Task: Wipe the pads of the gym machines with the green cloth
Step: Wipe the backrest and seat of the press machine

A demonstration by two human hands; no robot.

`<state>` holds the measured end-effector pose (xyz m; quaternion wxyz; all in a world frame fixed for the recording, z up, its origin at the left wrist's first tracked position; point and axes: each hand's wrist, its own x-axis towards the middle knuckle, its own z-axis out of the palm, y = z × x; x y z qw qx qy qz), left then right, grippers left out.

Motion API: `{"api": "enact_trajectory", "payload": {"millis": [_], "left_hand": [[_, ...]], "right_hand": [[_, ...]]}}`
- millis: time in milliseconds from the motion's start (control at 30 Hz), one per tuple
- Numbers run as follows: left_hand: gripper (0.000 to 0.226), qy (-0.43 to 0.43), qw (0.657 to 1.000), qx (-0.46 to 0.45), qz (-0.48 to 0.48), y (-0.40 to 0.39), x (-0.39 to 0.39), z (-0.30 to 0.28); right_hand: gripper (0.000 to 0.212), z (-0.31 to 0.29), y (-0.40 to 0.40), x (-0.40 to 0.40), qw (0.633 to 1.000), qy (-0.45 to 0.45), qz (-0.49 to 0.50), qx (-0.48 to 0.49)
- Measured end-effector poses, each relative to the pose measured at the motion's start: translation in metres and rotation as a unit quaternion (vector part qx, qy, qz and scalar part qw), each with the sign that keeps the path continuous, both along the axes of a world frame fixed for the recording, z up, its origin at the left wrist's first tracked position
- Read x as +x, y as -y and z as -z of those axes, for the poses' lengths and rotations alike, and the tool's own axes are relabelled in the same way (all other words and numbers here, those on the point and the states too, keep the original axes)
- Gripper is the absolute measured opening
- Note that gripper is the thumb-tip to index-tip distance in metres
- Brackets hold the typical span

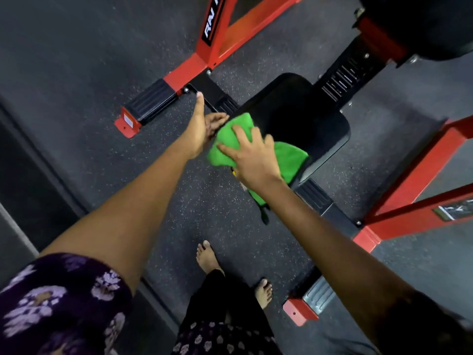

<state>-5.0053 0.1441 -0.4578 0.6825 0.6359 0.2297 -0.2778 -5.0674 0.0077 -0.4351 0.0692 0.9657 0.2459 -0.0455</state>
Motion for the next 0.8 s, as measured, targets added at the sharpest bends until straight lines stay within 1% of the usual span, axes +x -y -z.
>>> {"api": "enact_trajectory", "payload": {"millis": [33, 100, 167, 233, 300, 333, 367, 400, 433, 467, 500, 533, 567, 600, 633, 667, 700, 733, 800], "left_hand": [[0.083, -0.005, 1.0, 0.001, -0.014, 0.0, 0.001, 0.001], [0.079, -0.009, 1.0, 0.002, -0.024, 0.002, 0.002, 0.004], [0.084, 0.006, 1.0, 0.03, -0.002, 0.003, 0.002, 0.007], [0.085, 0.021, 0.998, 0.05, 0.026, 0.007, 0.002, 0.003], [0.078, 0.042, 0.995, 0.085, 0.027, 0.014, -0.002, -0.003], [0.072, 0.064, 0.988, 0.137, 0.03, 0.021, -0.007, -0.005], [0.065, 0.093, 0.97, 0.219, 0.044, 0.029, -0.014, -0.007], [0.06, 0.124, 0.942, 0.304, 0.066, 0.037, -0.021, -0.008], [0.059, 0.15, 0.915, 0.364, 0.092, 0.046, -0.03, -0.005], [0.062, 0.171, 0.891, 0.402, 0.123, 0.054, -0.038, -0.002], [0.069, 0.182, 0.872, 0.431, 0.145, 0.063, -0.046, 0.002], [0.074, 0.19, 0.852, 0.463, 0.153, 0.07, -0.051, 0.006], [0.074, 0.201, 0.826, 0.502, 0.158, 0.075, -0.054, 0.009], [0.07, 0.216, 0.796, 0.539, 0.169, 0.081, -0.056, 0.009], [0.064, 0.241, 0.763, 0.568, 0.191, 0.086, -0.057, 0.011], [0.06, 0.271, 0.735, 0.584, 0.213, 0.086, -0.057, 0.011], [0.058, 0.299, 0.714, 0.586, 0.238, 0.085, -0.056, 0.012], [0.057, 0.319, 0.701, 0.582, 0.261, 0.085, -0.055, 0.012], [0.059, 0.323, 0.692, 0.577, 0.29, 0.08, -0.052, 0.013]], "right_hand": [[0.055, 0.0, -0.008, 0.009, 1.0, -0.026, -0.005, 0.007], [0.056, 0.0, -0.006, 0.013, 0.999, -0.039, -0.004, 0.019], [0.062, 0.005, 0.017, -0.002, 0.999, -0.02, -0.009, 0.028], [0.07, 0.015, 0.051, -0.03, 0.999, 0.019, -0.003, 0.047], [0.076, 0.028, 0.086, -0.057, 0.993, 0.05, 0.005, 0.11], [0.078, 0.036, 0.103, -0.067, 0.989, 0.06, 0.004, 0.138], [0.079, 0.042, 0.119, -0.074, 0.986, 0.06, 0.002, 0.155], [0.076, 0.046, 0.131, -0.077, 0.984, 0.053, 0.007, 0.171], [0.069, 0.051, 0.14, -0.076, 0.978, 0.048, 0.037, 0.199], [0.06, 0.055, 0.145, -0.072, 0.963, 0.04, 0.102, 0.247], [0.055, 0.058, 0.145, -0.068, 0.931, 0.022, 0.194, 0.309], [0.053, 0.061, 0.142, -0.062, 0.88, -0.008, 0.291, 0.375], [0.053, 0.063, 0.136, -0.058, 0.821, -0.032, 0.372, 0.432], [0.053, 0.063, 0.129, -0.058, 0.771, -0.041, 0.428, 0.471], [0.054, 0.062, 0.119, -0.061, 0.739, -0.032, 0.46, 0.49], [0.055, 0.059, 0.103, -0.066, 0.725, -0.022, 0.471, 0.503], [0.056, 0.058, 0.086, -0.075, 0.715, -0.01, 0.471, 0.517], [0.057, 0.055, 0.071, -0.084, 0.701, 0.006, 0.475, 0.532], [0.057, 0.051, 0.048, -0.096, 0.668, 0.031, 0.489, 0.559]]}}
